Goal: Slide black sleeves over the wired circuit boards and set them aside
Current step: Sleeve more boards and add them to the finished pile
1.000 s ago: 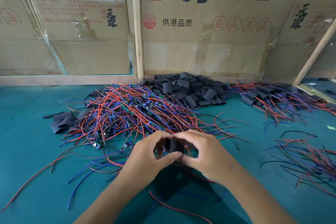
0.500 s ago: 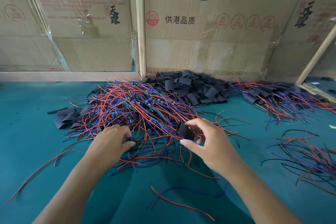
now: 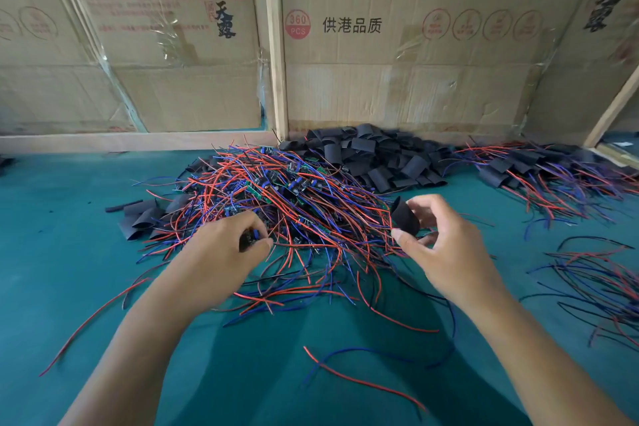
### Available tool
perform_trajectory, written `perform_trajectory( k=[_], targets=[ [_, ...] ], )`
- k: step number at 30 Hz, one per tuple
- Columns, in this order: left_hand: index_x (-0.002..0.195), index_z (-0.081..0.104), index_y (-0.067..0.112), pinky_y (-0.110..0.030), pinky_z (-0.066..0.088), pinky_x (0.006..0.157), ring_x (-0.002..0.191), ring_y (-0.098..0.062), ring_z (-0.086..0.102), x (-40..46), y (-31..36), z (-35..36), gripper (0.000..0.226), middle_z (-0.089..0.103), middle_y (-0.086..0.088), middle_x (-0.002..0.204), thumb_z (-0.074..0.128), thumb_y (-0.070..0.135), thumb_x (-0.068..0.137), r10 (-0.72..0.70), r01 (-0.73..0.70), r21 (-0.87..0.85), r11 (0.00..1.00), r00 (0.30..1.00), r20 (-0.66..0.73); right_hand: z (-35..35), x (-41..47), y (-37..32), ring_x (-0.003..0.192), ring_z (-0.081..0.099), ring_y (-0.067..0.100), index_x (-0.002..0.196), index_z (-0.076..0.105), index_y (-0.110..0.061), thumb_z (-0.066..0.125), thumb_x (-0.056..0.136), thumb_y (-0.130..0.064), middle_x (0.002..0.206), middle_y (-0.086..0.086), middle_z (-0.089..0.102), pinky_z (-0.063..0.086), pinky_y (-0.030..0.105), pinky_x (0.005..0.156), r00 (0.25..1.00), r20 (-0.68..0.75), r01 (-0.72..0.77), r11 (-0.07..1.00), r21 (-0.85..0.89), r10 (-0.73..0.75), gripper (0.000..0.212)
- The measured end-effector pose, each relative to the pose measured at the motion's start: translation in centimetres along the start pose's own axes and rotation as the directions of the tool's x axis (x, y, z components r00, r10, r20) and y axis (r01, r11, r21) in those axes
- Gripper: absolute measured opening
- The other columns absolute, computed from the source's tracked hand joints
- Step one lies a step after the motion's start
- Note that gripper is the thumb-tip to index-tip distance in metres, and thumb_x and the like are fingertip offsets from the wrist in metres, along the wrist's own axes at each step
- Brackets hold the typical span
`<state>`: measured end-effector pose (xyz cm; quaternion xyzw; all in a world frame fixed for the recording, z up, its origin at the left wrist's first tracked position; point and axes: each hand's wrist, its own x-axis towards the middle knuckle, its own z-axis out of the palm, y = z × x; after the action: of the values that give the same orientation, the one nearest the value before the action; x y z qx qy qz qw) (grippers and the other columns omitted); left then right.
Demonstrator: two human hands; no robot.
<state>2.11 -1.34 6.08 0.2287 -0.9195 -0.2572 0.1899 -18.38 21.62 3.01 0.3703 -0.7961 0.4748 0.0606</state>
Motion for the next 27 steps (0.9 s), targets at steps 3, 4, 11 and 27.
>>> perform_trajectory(
  k=[3,4,11,27],
  targets=[
    [0.076,0.062,0.028,-0.02,0.032,0.049,0.048,-0.009,0.04,-0.1,-0.2,-1.0,0.019,0.053,0.008,0.055,0.067,0.036,0.092,0.032,-0.033,-0.06,0.998,0.999,-0.015,0.0,0.0,0.3,0.067,0.061,0.004,0.103,0.055,-0.037,0.078,0.082,-0.026,0.1,-0.022,0.064,0.045,0.01,0.065,1.0,0.014,-0.006,1.0,-0.02,0.006,0.033],
    [0.076,0.062,0.028,-0.022,0.029,0.048,0.048,-0.009,0.037,-0.1,-0.3,-1.4,0.018,0.05,0.007,0.055,0.067,0.037,0.092,0.038,-0.04,-0.077,0.996,0.999,-0.029,0.1,0.0,0.3,0.069,0.061,0.003,0.105,0.056,-0.035,0.078,0.082,-0.026,0.1,-0.02,0.065,0.045,0.011,0.066,1.0,0.024,-0.004,0.999,-0.033,0.005,0.033],
    [0.089,0.067,0.022,-0.022,0.026,0.044,0.049,-0.005,0.03,-0.8,0.3,-3.3,0.02,0.041,0.01,0.053,0.068,0.041,0.089,0.07,-0.126,-0.353,0.927,0.984,-0.167,0.1,0.0,0.3,0.077,0.057,-0.008,0.103,0.055,-0.037,0.077,0.083,-0.021,0.099,-0.022,0.063,0.042,0.005,0.068,0.996,0.09,0.023,0.998,-0.061,-0.017,0.035],
    [0.089,0.067,0.02,-0.023,0.02,0.046,0.05,-0.007,0.023,-0.9,1.4,-2.3,0.025,0.034,0.01,0.051,0.063,0.045,0.084,0.056,-0.108,-0.463,0.88,0.991,-0.124,1.1,-0.9,-1.4,0.088,0.066,0.009,0.105,0.063,-0.02,0.081,0.08,-0.011,0.094,-0.011,0.07,0.053,0.027,0.08,0.987,0.017,0.156,0.984,0.083,-0.158,0.032]
  ],
)
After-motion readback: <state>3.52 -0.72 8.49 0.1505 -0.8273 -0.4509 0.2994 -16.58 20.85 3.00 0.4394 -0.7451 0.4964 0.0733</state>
